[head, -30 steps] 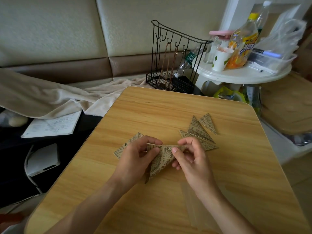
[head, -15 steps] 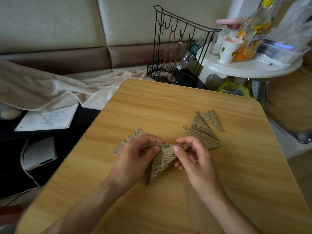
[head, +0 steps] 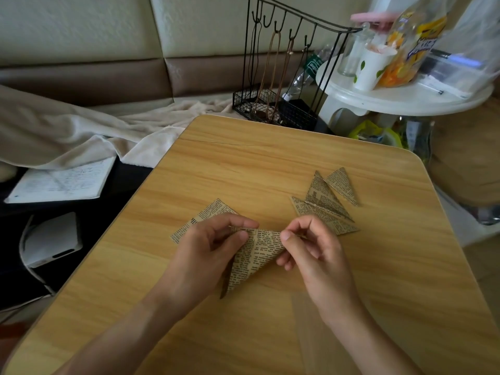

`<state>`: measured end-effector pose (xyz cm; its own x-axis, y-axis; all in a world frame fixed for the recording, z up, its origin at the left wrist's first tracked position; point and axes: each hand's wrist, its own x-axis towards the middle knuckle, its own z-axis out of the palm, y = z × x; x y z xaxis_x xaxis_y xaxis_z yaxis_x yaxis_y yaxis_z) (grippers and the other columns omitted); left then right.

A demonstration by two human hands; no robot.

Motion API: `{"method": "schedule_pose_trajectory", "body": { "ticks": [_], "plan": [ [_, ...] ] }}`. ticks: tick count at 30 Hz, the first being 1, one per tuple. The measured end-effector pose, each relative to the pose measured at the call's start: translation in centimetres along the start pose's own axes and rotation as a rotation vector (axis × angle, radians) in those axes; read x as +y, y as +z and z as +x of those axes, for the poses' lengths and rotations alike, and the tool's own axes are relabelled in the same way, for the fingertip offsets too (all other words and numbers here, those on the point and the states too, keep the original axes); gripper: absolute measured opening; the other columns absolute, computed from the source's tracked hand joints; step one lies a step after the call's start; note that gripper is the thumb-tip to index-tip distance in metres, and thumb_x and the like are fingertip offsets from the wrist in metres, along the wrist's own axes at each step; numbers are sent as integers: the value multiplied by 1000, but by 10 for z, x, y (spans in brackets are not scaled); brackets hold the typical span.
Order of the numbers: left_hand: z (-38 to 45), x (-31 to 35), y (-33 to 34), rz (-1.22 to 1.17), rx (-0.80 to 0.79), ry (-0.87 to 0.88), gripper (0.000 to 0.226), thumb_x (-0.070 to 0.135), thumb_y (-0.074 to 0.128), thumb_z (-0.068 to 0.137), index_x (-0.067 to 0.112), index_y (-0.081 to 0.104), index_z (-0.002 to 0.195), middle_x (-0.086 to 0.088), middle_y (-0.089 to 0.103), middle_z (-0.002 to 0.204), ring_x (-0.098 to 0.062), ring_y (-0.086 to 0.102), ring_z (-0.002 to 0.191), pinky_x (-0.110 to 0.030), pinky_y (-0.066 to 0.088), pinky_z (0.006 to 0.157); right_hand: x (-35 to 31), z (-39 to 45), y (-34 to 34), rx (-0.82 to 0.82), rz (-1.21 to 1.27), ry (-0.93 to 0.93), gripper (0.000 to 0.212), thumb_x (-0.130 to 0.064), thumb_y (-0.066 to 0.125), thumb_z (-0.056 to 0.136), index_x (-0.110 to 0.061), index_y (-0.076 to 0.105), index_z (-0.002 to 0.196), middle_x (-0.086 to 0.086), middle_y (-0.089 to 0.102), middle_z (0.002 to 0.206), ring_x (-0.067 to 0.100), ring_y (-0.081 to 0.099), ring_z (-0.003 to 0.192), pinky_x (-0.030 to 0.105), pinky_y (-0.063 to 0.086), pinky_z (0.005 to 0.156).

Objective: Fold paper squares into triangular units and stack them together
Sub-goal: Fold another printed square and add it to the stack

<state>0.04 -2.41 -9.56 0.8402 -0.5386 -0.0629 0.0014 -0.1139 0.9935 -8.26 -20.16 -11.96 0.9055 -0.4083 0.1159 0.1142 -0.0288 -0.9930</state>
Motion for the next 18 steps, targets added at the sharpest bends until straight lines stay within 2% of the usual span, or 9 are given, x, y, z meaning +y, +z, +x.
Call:
{"method": "schedule_pose_trajectory", "body": {
  "ticks": [6,11,18],
  "plan": [
    [0,-2,-2,41,4,10,25,14,64,100,35,76,106,2,79,96,-14,74,95,-23,58,82,1,0,-2,-9,-1,23,9,-4,68,97,-5,61,91,2,66,75,19,67,62,24,51,57],
    [1,-3,-4,56,-19,13,27,14,62,101,36,76,107,5,79,97,-10,74,94,-19,56,81,0,1,-1,-6,-15,31,9,-6,69,96,-7,62,90,1,65,71,17,65,60,24,50,56],
    [1,-5,-5,74,-25,-3,26,16,61,102,37,75,108,4,79,99,-12,74,97,-27,60,87,1,1,-1,11,-25,40,11,-6,71,96,-8,62,89,3,62,64,15,61,56,24,47,52]
  ]
}}
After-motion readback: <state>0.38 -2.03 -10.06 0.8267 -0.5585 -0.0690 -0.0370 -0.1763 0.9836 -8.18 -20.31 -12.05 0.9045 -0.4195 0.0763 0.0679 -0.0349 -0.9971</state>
